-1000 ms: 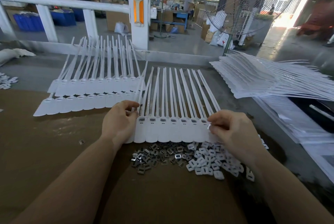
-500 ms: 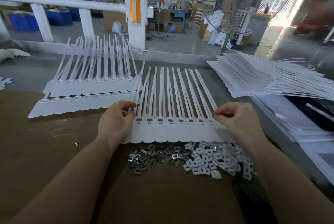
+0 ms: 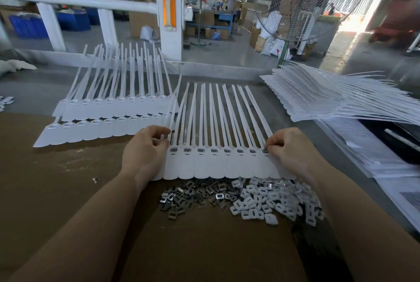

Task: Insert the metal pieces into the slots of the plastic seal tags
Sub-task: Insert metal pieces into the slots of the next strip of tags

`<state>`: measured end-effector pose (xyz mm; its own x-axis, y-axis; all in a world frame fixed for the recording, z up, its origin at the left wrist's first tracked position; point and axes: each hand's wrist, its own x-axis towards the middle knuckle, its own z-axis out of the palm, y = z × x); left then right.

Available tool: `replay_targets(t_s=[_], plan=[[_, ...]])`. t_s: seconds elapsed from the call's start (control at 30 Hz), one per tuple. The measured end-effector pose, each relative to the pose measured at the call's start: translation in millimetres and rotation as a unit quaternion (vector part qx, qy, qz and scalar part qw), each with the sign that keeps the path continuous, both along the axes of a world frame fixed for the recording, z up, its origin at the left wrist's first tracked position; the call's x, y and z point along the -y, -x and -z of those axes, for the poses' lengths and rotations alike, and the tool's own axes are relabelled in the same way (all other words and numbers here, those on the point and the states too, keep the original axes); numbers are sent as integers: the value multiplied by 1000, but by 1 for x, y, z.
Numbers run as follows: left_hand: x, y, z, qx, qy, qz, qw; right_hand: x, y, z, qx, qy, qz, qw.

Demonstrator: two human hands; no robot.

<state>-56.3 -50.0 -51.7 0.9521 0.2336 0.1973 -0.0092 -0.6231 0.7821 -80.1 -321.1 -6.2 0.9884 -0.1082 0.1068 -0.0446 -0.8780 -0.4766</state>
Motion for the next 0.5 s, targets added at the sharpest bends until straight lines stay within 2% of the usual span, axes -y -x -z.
replay_targets(t_s=[0.2,0.5], plan=[[0,0,0,2,-6,-1,1000,-1,1,1,24,24,4,999],[-1,1,0,5,-8,7,1000,-10,18,-3,114,-32,21,993]])
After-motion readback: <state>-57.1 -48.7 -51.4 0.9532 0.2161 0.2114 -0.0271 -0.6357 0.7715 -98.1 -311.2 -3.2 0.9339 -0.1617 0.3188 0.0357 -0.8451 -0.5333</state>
